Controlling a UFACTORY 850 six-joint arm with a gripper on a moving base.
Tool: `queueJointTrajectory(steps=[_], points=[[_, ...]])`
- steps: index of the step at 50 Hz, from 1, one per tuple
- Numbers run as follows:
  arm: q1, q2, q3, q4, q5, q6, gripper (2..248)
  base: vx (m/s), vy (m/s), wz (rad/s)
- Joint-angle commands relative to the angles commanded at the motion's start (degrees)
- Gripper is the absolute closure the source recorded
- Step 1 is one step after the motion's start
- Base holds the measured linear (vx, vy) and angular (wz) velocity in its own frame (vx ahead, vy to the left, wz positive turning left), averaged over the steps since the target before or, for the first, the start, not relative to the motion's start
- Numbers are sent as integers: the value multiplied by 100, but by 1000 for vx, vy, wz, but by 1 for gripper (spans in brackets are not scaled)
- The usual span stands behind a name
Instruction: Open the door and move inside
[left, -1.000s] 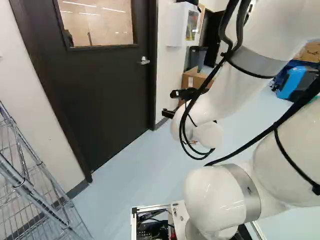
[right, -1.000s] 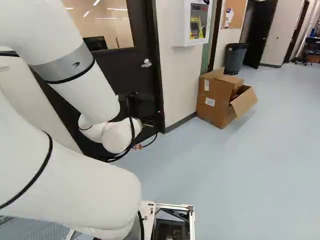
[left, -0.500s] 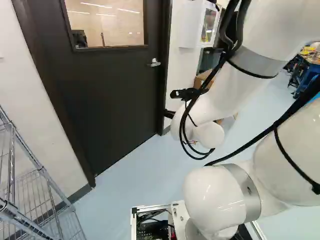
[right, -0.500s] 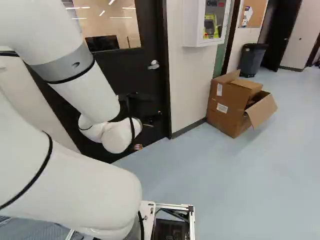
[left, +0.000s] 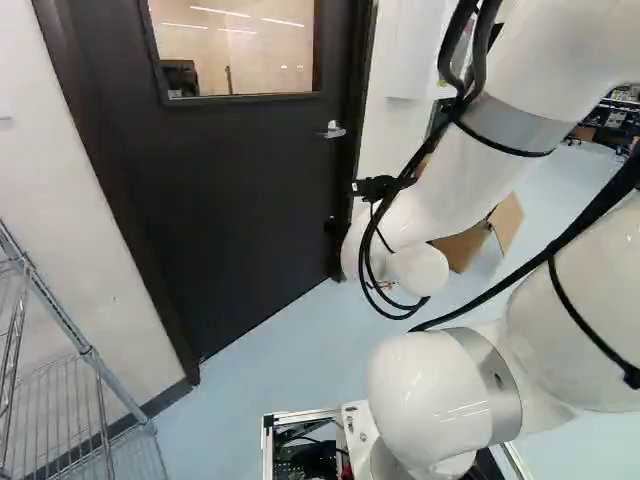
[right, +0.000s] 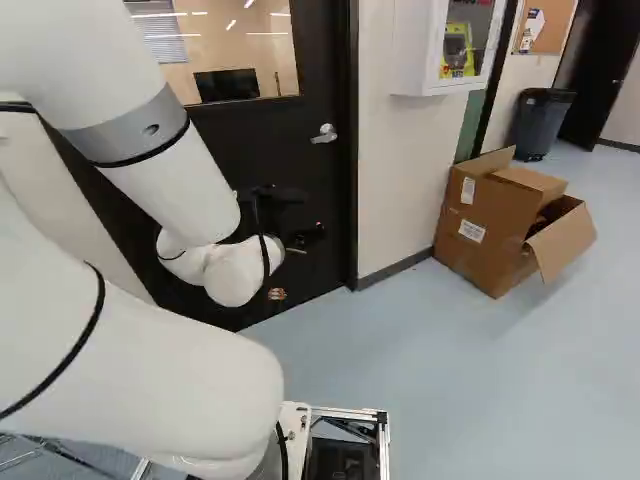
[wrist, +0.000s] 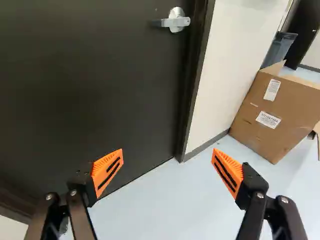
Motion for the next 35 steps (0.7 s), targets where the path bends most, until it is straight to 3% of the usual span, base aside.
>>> queueJointTrajectory(steps=[35], points=[[0,0,0,0,0,0,3,167,4,2]])
